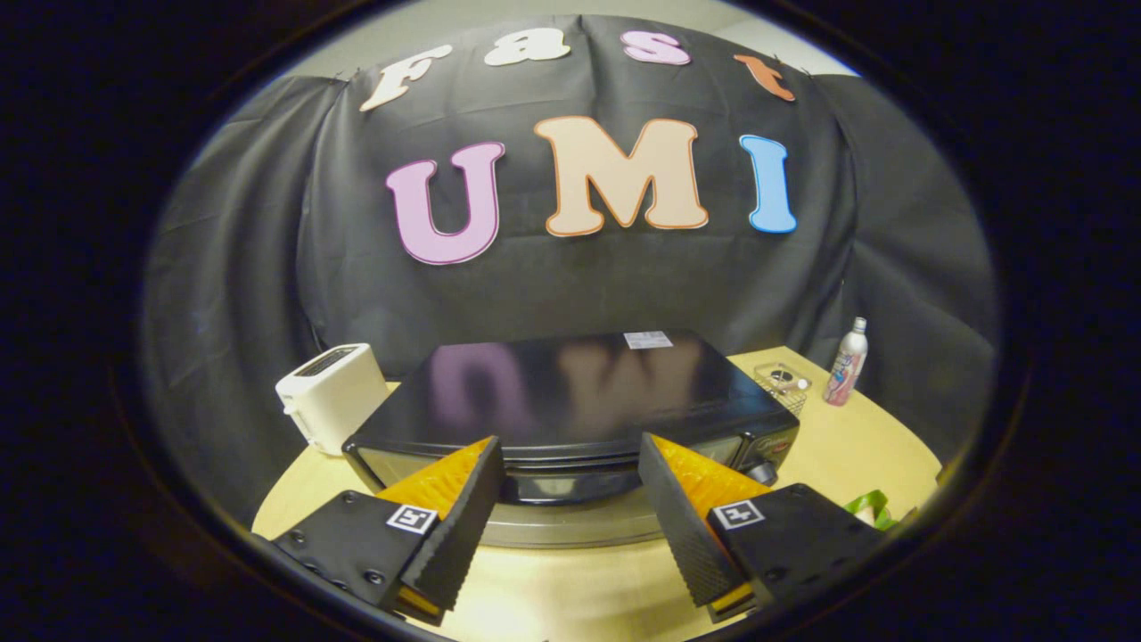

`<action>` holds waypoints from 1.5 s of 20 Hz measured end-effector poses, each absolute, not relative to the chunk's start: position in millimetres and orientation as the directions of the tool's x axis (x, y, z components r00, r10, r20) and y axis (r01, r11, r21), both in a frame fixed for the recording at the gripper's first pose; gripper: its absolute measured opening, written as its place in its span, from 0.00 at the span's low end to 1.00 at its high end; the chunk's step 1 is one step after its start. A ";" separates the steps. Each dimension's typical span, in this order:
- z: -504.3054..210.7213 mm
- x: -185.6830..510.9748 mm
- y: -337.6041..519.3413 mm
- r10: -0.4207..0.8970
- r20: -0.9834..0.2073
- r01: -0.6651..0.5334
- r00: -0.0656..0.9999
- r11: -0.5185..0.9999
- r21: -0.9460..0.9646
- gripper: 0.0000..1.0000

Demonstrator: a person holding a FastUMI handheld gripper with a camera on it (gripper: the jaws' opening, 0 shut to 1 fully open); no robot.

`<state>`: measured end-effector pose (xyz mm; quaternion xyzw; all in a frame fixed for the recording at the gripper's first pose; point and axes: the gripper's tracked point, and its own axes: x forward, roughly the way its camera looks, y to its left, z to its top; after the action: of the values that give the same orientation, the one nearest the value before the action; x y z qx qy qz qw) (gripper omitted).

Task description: Open the toaster oven, put the food inside, and close the toaster oven door.

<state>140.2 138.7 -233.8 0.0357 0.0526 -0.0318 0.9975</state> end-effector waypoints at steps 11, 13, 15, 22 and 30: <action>-272.0 76.3 138.1 -0.094 -0.161 0.104 0.982 0.993 0.057 0.95; -285.0 58.6 137.7 -0.111 -0.221 0.124 0.969 0.991 0.044 0.95; -296.5 50.9 135.0 -0.136 -0.263 0.160 0.955 0.984 0.075 0.95; -314.7 29.4 137.9 -0.168 -0.322 0.200 0.932 0.977 0.070 0.93; -351.9 6.7 137.1 -0.177 -0.455 0.209 0.872 0.978 0.020 0.93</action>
<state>6.7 137.1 -351.9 0.0341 0.2319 -0.0999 0.9670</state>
